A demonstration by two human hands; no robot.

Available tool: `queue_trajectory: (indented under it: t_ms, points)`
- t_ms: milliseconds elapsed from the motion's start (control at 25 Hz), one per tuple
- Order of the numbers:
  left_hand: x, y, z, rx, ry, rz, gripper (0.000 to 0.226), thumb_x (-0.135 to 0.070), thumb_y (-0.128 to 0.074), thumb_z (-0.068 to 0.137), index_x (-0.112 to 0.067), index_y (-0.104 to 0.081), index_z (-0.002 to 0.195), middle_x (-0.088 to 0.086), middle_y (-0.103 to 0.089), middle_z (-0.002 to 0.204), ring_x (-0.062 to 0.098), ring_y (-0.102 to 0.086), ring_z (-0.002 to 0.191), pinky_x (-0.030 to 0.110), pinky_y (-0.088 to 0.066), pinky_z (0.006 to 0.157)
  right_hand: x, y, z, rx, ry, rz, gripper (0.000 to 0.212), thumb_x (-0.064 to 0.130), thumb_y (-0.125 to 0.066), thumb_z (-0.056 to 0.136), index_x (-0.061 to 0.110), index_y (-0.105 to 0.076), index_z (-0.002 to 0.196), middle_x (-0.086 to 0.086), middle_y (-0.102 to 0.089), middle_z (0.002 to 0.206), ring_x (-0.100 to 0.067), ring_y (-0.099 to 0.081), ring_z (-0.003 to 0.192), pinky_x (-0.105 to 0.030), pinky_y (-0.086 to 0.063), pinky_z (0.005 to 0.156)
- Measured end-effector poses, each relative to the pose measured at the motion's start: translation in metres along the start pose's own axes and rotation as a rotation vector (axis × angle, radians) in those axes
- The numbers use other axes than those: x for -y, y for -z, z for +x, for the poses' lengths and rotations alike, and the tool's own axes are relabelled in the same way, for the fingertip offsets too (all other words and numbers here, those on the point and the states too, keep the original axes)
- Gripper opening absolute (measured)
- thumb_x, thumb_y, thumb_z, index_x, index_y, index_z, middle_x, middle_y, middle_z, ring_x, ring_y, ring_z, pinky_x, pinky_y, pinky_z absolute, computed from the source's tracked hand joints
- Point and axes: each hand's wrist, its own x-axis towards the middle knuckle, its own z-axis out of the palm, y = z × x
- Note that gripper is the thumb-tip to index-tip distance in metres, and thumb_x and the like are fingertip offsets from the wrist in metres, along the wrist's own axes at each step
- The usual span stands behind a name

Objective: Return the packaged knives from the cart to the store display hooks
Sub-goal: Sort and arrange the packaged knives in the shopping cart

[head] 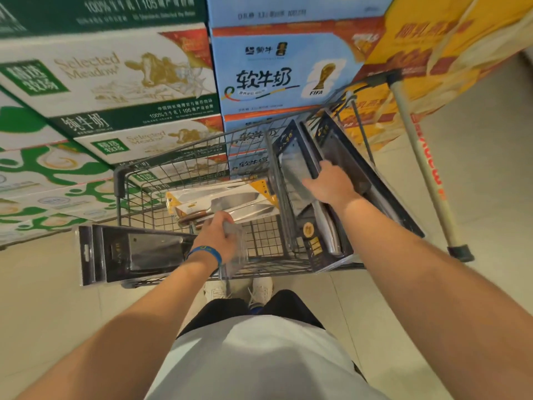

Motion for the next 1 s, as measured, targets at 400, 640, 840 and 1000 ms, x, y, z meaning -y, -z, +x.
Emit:
queue_trajectory:
  t_ms: [400, 640, 840, 1000]
  points:
    - [0.021, 0.013, 0.010, 0.118, 0.079, 0.016, 0.024, -0.022, -0.050, 0.096, -0.034, -0.037, 0.112, 0.007, -0.062, 0.081, 0.025, -0.064, 0.065, 0.038, -0.055, 0.054, 0.004, -0.016, 0.064, 0.160, -0.006, 0.253, 0.076, 0.044, -0.067, 0.095, 0.009, -0.038, 0.155, -0.012, -0.042, 0.159, -0.032, -0.046, 0.140, -0.037, -0.037, 0.108]
    - [0.025, 0.008, 0.011, 0.115, 0.079, 0.050, 0.026, -0.019, -0.048, 0.096, -0.034, -0.035, 0.113, 0.006, -0.063, 0.081, 0.024, -0.064, 0.063, 0.035, -0.054, 0.048, -0.015, -0.018, 0.064, 0.003, 0.143, 0.105, 0.063, 0.042, -0.067, 0.095, 0.013, -0.045, 0.147, -0.011, -0.058, 0.142, -0.035, -0.054, 0.130, -0.038, -0.044, 0.100]
    - [0.026, 0.006, 0.009, 0.114, 0.067, 0.048, 0.026, -0.018, -0.049, 0.096, -0.036, -0.035, 0.109, 0.008, -0.063, 0.083, 0.029, -0.067, 0.071, 0.047, -0.060, 0.059, -0.019, 0.003, 0.050, -0.004, 0.247, 0.179, 0.070, 0.023, -0.075, 0.090, 0.024, -0.039, 0.149, -0.001, -0.054, 0.144, -0.021, -0.060, 0.106, -0.030, -0.041, 0.084]
    - [0.022, 0.008, 0.012, 0.114, 0.071, 0.009, 0.022, -0.019, -0.047, 0.097, -0.033, -0.038, 0.112, 0.009, -0.063, 0.085, 0.029, -0.067, 0.070, 0.045, -0.061, 0.057, -0.026, 0.037, 0.020, -0.134, 0.367, 0.233, 0.093, 0.019, -0.074, 0.089, 0.025, -0.017, 0.162, -0.001, -0.037, 0.161, -0.020, -0.060, 0.115, -0.029, -0.042, 0.089]
